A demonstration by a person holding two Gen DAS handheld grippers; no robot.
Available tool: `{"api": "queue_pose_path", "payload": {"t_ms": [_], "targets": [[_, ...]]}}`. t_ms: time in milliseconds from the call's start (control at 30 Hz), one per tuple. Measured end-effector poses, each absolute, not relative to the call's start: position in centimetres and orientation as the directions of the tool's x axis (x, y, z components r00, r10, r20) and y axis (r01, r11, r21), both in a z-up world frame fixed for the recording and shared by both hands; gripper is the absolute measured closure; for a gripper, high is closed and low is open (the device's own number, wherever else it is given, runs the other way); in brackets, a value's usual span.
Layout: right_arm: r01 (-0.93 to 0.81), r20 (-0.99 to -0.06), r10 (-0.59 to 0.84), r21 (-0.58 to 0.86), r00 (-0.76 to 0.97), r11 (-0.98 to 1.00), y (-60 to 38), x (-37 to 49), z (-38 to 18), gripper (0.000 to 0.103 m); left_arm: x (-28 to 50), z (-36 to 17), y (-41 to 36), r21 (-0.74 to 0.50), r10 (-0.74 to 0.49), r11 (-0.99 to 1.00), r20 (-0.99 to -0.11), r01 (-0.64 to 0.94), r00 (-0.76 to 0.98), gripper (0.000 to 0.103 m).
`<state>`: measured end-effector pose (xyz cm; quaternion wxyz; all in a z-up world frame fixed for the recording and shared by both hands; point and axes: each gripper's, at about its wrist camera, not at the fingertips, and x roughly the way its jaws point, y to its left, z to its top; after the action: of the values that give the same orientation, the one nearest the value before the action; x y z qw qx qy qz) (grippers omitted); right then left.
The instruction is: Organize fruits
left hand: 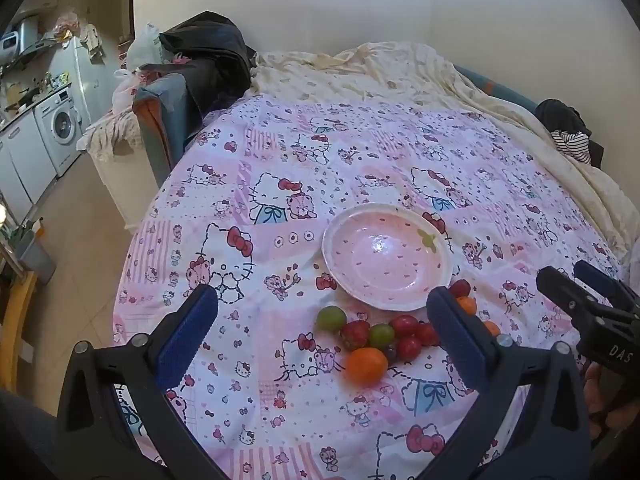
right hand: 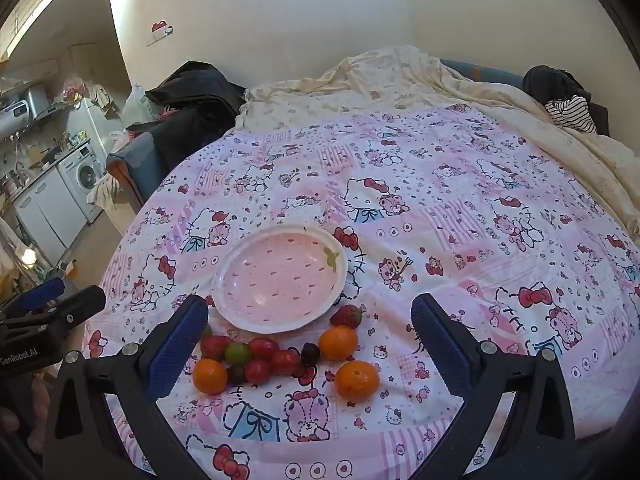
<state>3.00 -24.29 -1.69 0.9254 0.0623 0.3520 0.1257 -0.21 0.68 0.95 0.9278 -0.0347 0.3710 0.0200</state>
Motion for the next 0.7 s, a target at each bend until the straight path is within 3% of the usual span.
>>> {"api": "queue_pose_path", "payload": {"t_ms": [700], "targets": [[-0.192,-0.632,0.275,0.198,0.725,0.961,-24.26,2.94,-1.48,0.000,-0.22,0.92,0.18,-0.050,0.008,0.997,-0.682,-0.057,0.731,0.000]]}}
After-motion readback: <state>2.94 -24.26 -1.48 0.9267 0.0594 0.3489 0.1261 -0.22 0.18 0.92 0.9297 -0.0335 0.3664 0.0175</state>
